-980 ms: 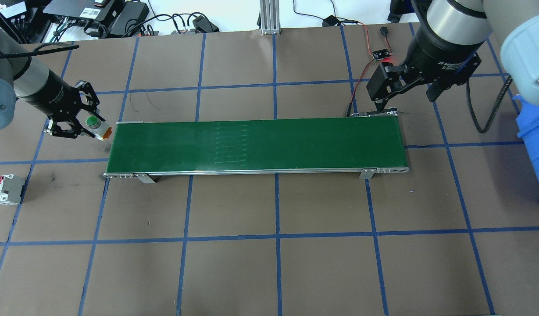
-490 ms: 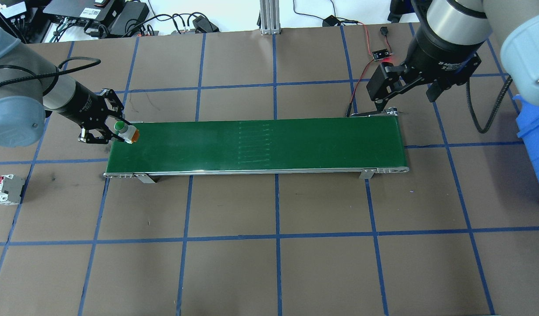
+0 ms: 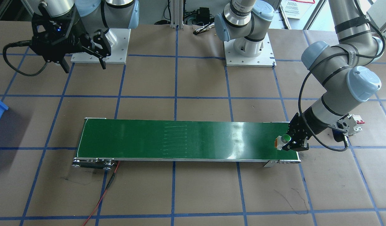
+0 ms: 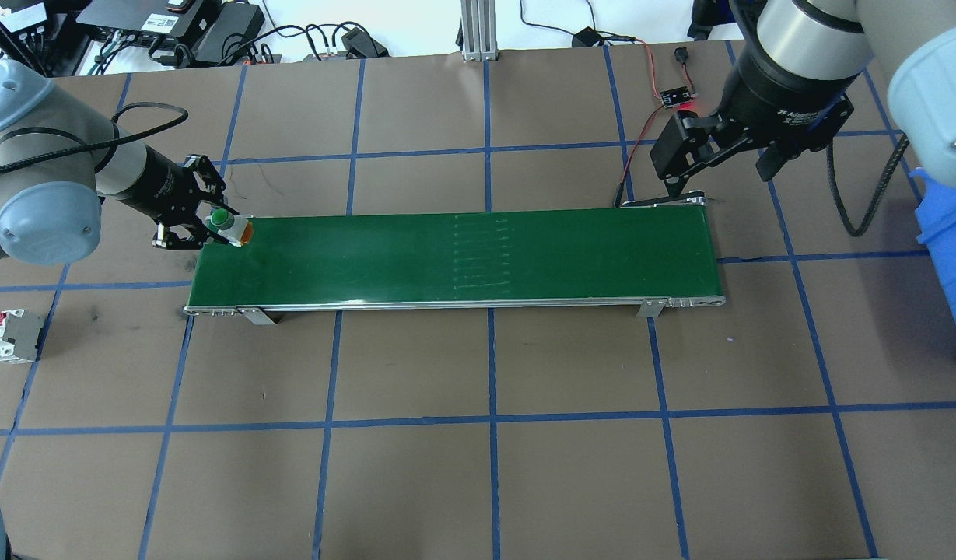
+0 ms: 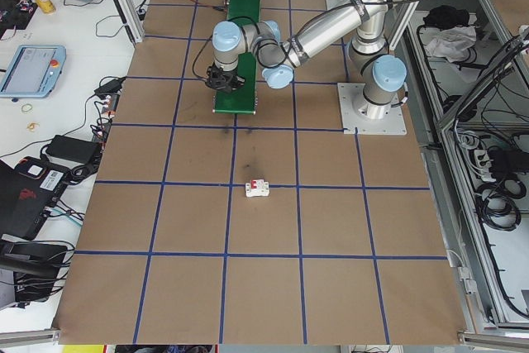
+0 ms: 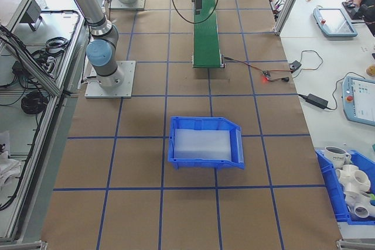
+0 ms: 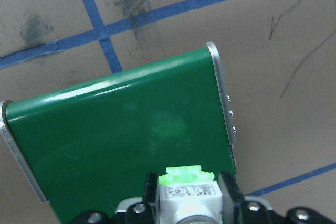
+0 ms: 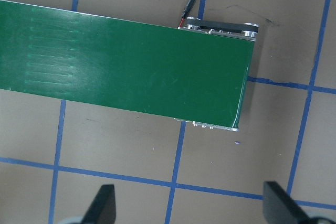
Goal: Move button from left to right
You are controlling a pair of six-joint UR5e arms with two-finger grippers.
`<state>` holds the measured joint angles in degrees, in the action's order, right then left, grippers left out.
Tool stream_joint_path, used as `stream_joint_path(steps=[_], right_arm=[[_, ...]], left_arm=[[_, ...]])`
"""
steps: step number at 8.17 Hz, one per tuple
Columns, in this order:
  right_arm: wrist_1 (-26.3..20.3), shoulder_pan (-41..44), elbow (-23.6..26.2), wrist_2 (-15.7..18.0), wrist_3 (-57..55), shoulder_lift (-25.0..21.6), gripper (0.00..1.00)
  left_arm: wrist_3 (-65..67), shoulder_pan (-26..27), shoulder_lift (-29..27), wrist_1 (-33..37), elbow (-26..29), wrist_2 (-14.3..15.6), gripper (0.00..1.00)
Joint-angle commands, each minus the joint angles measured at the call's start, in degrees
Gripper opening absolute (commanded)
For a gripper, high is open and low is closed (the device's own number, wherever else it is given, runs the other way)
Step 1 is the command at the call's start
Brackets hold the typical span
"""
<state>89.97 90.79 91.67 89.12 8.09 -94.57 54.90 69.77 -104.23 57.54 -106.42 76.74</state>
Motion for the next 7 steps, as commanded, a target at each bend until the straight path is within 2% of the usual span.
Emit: stream_joint_path(steps=[1,7], right_arm=[[-0.06,0.0,0.0,0.0,0.0,0.0,1.0],[-0.05,0.0,0.0,0.0,0.0,0.0,1.0]], left_arm=[[1.0,0.19,-0.45,-0.41,-0.54,-0.01,0.0],[1.09,0.28,-0.36,0.02,-2.91,0.08,0.0]])
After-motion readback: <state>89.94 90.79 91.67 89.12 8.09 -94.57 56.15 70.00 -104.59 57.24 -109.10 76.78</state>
